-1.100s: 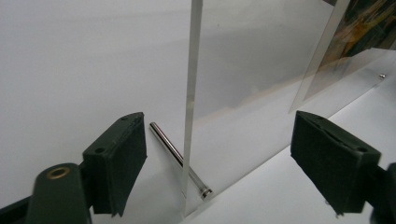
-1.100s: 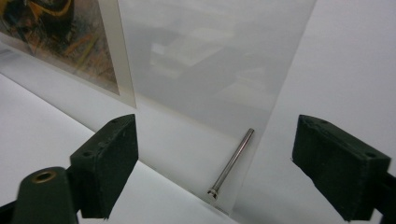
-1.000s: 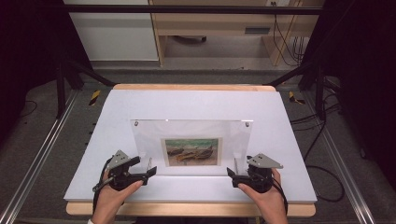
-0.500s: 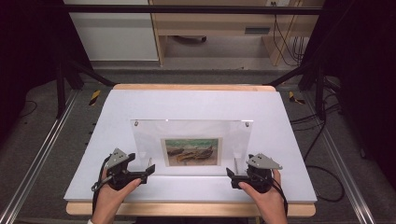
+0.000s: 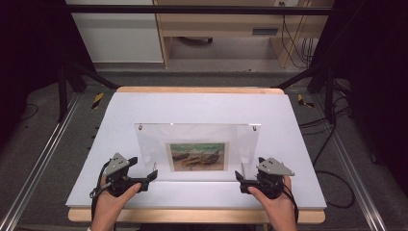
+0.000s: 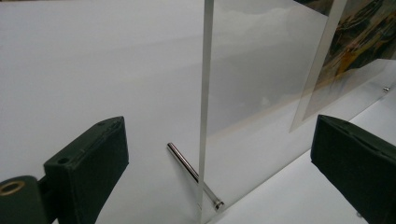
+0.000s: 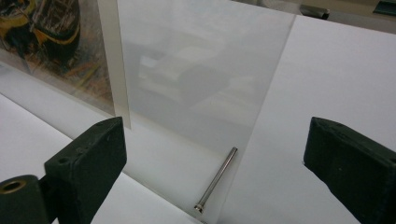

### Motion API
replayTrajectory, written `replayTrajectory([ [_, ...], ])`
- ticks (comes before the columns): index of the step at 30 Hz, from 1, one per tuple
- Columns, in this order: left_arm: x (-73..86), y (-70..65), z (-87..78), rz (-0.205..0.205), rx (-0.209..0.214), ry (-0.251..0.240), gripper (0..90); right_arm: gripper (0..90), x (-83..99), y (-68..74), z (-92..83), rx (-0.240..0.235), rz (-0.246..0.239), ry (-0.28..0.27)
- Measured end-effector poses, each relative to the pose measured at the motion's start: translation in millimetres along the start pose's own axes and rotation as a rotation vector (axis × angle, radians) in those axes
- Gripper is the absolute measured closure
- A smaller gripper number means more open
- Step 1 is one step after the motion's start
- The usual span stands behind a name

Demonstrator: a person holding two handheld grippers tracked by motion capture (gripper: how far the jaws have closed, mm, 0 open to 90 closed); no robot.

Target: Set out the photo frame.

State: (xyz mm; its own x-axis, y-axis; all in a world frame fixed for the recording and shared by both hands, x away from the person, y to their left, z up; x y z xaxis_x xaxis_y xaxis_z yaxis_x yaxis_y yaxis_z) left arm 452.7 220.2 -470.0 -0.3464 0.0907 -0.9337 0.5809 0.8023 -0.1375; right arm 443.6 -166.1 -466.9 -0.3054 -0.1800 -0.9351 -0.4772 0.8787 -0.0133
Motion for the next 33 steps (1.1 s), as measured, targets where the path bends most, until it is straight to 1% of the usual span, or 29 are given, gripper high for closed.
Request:
replayTrajectory([
  [4,-0.5,1.2,-3.0,0.000,-0.001,-0.008,4.1,6.7,-0.6,-1.0,-0.7,0.009,-0.001,-0.003],
  [7,-1.5,2.1,-6.1,-0.008,0.003,-0.015,4.2,7.0,-1.3,-1.3,-1.9,0.012,0.001,-0.004],
  [10,-2.6,2.5,-8.4,-0.004,0.002,-0.022,4.1,7.2,-1.9,-2.5,-3.0,0.016,-0.002,-0.009],
  [12,-3.6,3.4,-11.3,0.008,0.001,-0.025,3.7,7.3,-1.9,-4.2,-4.8,0.019,0.001,-0.011],
  [14,-3.9,4.1,-12.3,0.010,0.000,-0.025,3.6,7.3,-1.8,-5.3,-6.4,0.022,0.009,-0.011],
  [16,-4.5,5.4,-14.6,0.016,0.005,-0.026,3.4,7.4,-2.0,-6.8,-8.6,0.026,0.005,-0.014],
  [17,-5.0,6.1,-15.4,0.019,0.001,-0.028,3.4,7.4,-2.0,-6.8,-8.6,0.026,0.005,-0.014],
  [19,-5.8,8.4,-18.8,0.038,-0.015,-0.030,3.1,7.4,-1.7,-8.5,-11.4,0.030,0.013,-0.020],
  [20,-5.8,8.4,-18.8,0.038,-0.015,-0.030,3.1,7.4,-1.7,-8.5,-11.4,0.030,0.013,-0.020],
  [21,-5.8,9.7,-20.5,0.050,-0.021,-0.030,3.1,7.5,-0.9,-9.7,-13.3,0.035,0.010,-0.020],
  [27,-5.6,13.9,-24.8,0.061,-0.023,-0.032,3.1,7.5,1.8,-11.8,-18.1,0.042,0.003,-0.017],
  [33,-5.8,19.2,-29.8,0.075,-0.035,-0.046,3.4,7.5,5.0,-14.1,-22.3,0.050,0.001,-0.011],
])
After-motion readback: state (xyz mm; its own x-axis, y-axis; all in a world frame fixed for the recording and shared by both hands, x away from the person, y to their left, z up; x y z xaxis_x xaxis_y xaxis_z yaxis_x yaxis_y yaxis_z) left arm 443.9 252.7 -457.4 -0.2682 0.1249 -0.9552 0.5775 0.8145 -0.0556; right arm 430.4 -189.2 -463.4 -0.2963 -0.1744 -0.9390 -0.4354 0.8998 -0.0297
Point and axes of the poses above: each handheld gripper's, and its own axes: z roughly forward along the jaws, x roughly out of its underside, y roughly to its left, the point moved 5 cm from there along z, roughly forward along the jaws, and after that the axes turned 7 degrees about -y, right-handed, at the moved point
